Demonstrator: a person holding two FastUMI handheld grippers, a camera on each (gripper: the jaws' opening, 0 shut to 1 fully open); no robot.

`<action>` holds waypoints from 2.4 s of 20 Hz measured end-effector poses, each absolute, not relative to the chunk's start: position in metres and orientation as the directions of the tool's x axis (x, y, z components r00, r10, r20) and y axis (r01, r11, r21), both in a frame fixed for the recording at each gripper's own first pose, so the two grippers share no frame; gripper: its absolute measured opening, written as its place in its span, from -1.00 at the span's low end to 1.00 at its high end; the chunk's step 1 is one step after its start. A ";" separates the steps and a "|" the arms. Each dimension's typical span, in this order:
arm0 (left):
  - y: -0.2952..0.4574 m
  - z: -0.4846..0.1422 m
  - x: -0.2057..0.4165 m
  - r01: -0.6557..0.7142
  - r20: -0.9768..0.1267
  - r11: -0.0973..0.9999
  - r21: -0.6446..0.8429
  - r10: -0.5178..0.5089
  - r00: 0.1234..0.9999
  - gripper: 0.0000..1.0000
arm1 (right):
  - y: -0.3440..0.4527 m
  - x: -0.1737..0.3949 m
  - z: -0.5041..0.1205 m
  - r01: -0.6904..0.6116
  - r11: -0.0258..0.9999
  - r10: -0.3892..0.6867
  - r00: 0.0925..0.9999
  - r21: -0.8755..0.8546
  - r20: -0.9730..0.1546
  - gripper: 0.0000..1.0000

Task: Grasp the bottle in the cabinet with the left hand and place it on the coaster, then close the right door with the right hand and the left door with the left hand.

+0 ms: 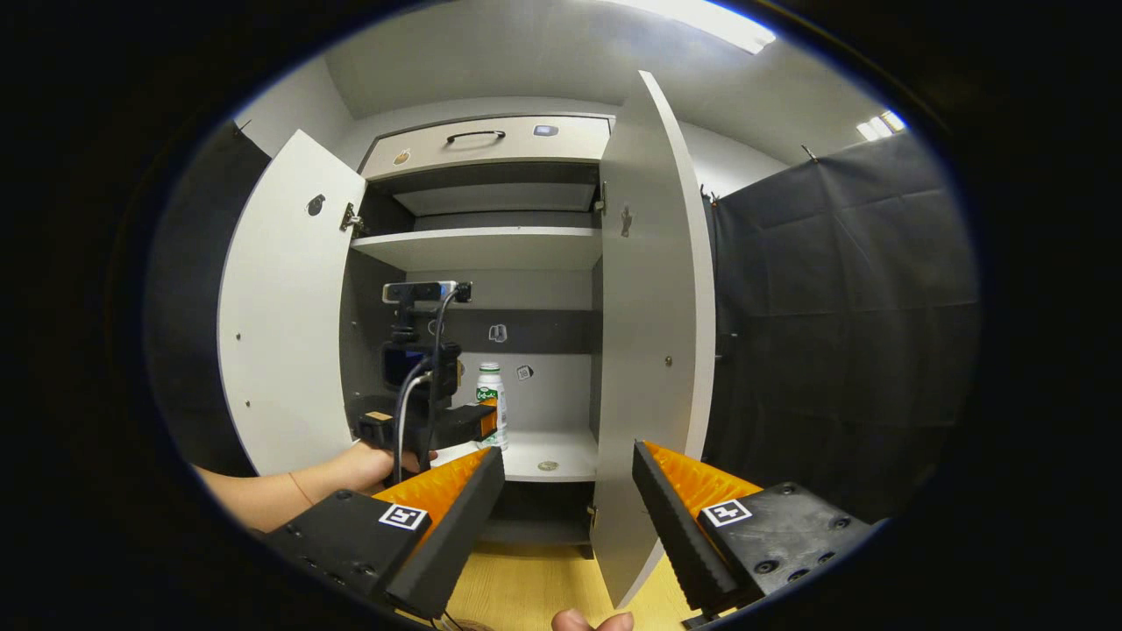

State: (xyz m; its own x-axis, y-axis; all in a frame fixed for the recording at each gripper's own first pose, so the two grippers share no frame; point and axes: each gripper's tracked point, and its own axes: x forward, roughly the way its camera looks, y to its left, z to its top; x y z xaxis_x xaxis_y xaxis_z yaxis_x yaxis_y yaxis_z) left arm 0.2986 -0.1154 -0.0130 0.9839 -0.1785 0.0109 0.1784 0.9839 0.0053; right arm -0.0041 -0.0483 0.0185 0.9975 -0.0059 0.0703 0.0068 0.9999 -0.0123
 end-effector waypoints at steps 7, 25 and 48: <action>-0.117 -0.033 0.356 0.139 -0.010 0.990 0.035 -0.139 0.990 0.89 | -0.049 0.005 0.007 0.006 1.000 -0.005 0.999 -0.017 0.042 0.95; -0.123 -0.011 0.362 0.184 0.032 0.983 -0.001 -0.183 0.983 0.59 | -0.070 0.015 -0.005 0.032 0.999 -0.032 0.999 -0.004 0.015 0.96; -0.088 -0.063 0.083 0.242 0.067 0.969 -0.055 -0.238 0.969 0.60 | -0.058 -0.028 0.009 0.025 0.999 -0.022 0.993 -0.023 0.112 0.95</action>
